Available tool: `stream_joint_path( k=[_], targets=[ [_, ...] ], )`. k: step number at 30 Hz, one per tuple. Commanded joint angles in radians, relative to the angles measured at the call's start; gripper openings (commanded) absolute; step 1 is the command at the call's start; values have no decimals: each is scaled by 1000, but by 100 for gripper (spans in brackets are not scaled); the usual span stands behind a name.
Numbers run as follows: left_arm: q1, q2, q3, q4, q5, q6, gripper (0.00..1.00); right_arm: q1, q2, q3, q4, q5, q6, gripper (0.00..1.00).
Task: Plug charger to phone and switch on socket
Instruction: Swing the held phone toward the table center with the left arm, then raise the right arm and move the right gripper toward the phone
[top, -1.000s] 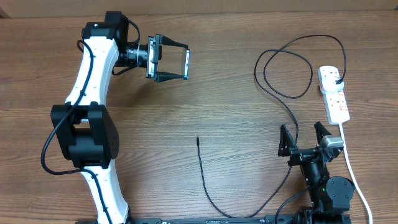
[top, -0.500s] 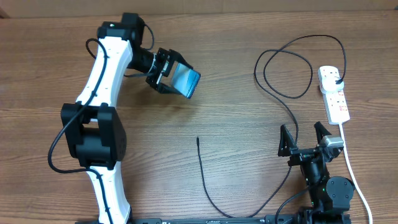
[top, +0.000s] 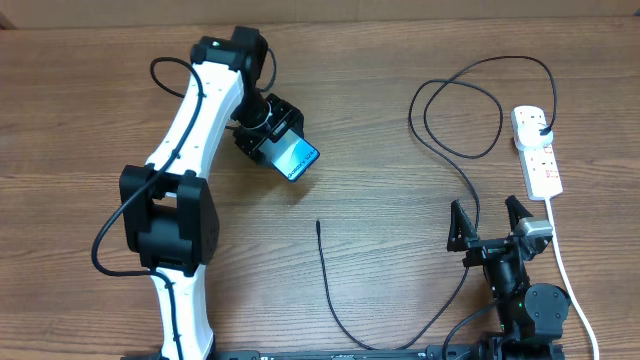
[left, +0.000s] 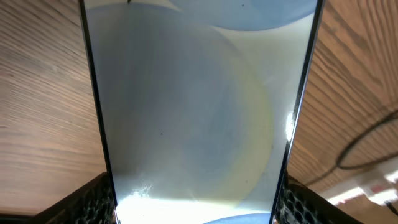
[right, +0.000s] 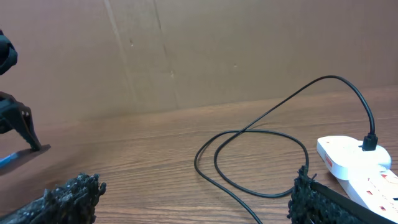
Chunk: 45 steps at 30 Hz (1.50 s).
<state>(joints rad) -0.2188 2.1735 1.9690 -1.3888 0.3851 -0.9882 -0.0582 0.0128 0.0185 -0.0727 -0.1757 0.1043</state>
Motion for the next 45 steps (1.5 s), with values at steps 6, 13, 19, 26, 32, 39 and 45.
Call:
stream_joint_path(
  k=[6,13,19,26,32,39,45],
  targets=[
    [-5,3,30,-2,-56,-38,4,5,-10,-11,3,10,0,100],
    [-5,3,29,-6,-54,-37,4,5,-10,-11,13,11,0,100],
    [-5,3,29,-1,-21,-60,4,5,-10,-11,89,10,1,100],
    [-5,3,30,3,-10,-60,4,5,-10,-6,157,-6,1,100],
    [-5,3,30,5,1,-60,4,5,-2,56,61,-8,0,100],
    [-5,3,29,5,1,-64,4,5,95,170,15,-8,0,100],
    [-5,3,30,5,1,-64,4,5,287,322,-62,-31,1,100]
  ],
)
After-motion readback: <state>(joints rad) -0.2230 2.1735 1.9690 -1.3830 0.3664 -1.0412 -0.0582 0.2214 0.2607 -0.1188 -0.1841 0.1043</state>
